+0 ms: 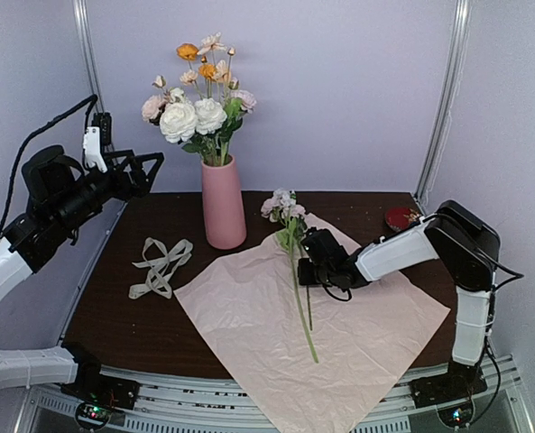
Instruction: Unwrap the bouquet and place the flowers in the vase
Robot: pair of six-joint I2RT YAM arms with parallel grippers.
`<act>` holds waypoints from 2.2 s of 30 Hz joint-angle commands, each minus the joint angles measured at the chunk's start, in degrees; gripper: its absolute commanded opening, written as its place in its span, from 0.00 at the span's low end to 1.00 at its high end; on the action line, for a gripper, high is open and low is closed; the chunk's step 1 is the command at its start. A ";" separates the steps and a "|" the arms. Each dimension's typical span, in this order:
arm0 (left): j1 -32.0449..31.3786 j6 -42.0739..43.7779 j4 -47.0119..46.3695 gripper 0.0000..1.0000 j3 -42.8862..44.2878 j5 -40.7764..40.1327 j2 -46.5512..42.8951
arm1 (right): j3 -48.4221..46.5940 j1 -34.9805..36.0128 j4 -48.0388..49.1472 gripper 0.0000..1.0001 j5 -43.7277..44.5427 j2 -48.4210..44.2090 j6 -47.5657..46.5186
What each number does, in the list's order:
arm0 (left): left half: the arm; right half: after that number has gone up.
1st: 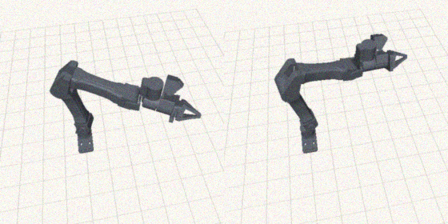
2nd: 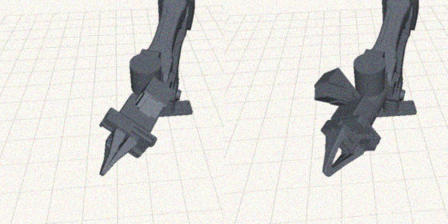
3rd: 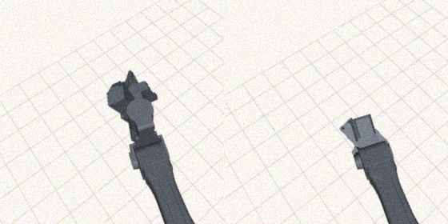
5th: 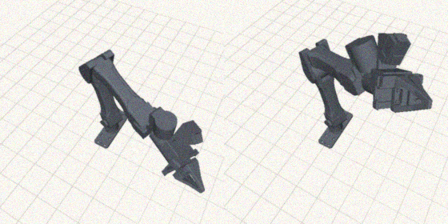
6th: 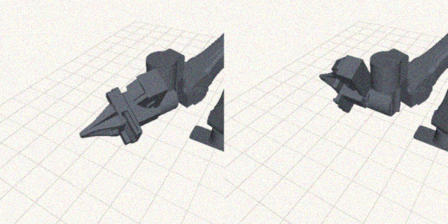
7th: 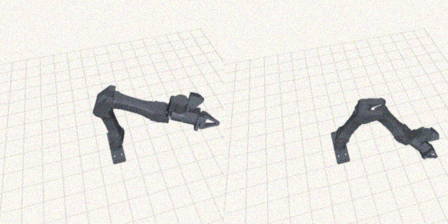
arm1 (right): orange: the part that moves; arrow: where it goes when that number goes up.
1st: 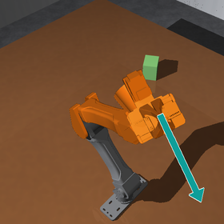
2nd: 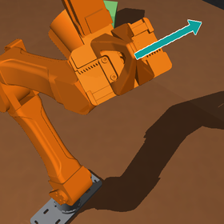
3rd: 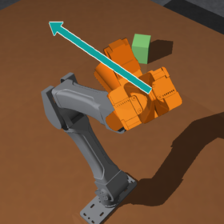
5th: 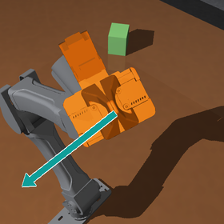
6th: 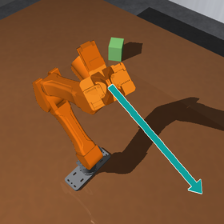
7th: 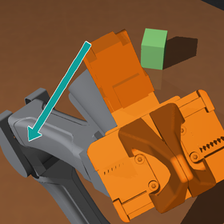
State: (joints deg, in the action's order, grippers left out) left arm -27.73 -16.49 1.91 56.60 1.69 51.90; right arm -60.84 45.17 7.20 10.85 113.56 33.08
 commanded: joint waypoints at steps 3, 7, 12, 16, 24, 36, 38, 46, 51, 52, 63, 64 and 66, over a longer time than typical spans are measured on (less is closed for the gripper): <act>0.38 -1.22 0.84 0.98 0.39 -1.92 -3.91 | 0.37 -0.73 2.03 0.12 -1.18 -0.28 2.52; 0.38 -0.76 2.17 0.98 3.89 -4.11 -6.88 | 3.08 -0.87 5.76 0.00 -0.28 -5.72 2.92; 0.39 -2.40 0.82 0.98 6.75 4.59 -7.51 | 9.01 -0.76 12.70 0.00 0.31 -17.46 1.30; -0.37 -6.98 -1.47 0.98 7.29 15.28 -4.50 | 14.35 -0.24 17.26 0.00 0.95 -30.03 -0.63; -25.06 -2.92 -6.53 0.98 9.15 6.22 4.89 | 24.65 9.61 24.41 0.00 11.42 -53.49 -9.60; -31.94 -6.00 -13.42 0.98 14.94 6.53 18.85 | 27.35 14.86 22.46 0.00 14.58 -58.24 -12.55; -32.32 -6.22 -13.43 0.98 16.44 6.23 21.07 | 23.67 13.78 13.94 0.00 16.36 -53.09 -10.11; -32.74 -6.26 -12.66 0.98 16.47 2.81 22.63 | 21.65 8.29 -2.66 0.00 31.48 -42.66 0.78; -32.79 -6.43 -12.46 0.98 15.45 2.16 22.55 | 25.92 11.34 12.50 0.00 29.41 -53.79 -10.51; -32.83 -6.41 -12.46 0.98 15.59 2.34 22.74 | 27.60 12.25 17.60 0.00 27.26 -56.48 -13.45; -33.43 -6.62 -14.22 0.98 20.93 6.87 29.38 | 27.08 15.84 23.32 0.00 15.11 -61.16 -16.51; -33.52 -6.70 -14.40 0.98 21.78 7.46 30.32 | 27.69 16.53 24.33 0.00 14.55 -61.43 -16.78; -33.85 -6.87 -14.90 0.98 23.79 8.65 32.60 | 28.45 18.24 26.37 0.00 14.36 -61.67 -18.13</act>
State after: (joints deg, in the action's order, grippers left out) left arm -60.84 -22.59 -9.06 75.88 7.03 81.47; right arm -34.26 61.01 27.29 28.25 53.41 17.85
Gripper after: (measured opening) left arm 0.978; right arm 0.032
